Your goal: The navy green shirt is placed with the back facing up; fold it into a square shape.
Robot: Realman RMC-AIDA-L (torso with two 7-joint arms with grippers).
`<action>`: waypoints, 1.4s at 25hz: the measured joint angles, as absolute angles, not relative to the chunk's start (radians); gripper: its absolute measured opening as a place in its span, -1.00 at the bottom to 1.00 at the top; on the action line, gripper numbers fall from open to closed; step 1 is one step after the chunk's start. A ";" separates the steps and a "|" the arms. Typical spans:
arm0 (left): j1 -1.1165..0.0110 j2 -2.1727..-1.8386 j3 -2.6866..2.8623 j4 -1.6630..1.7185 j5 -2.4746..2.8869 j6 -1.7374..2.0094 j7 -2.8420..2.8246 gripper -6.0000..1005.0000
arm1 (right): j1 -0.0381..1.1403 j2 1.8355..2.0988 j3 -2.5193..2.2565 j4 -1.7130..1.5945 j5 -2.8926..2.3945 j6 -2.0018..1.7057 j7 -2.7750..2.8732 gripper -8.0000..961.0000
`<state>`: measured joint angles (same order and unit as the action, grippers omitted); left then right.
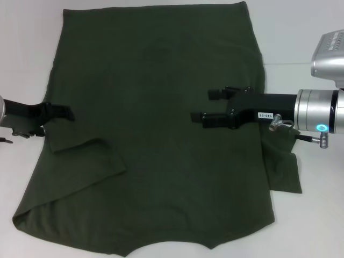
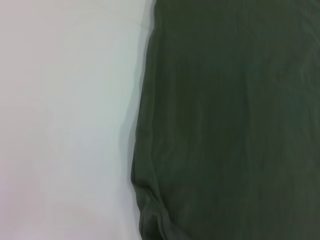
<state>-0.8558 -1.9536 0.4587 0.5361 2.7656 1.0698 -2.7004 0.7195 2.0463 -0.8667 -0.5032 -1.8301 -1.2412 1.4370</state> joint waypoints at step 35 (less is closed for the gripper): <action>-0.879 -1.973 0.454 0.486 2.584 1.058 -2.705 0.89 | 0.710 2.037 -0.867 -0.497 -1.830 -1.246 1.428 0.96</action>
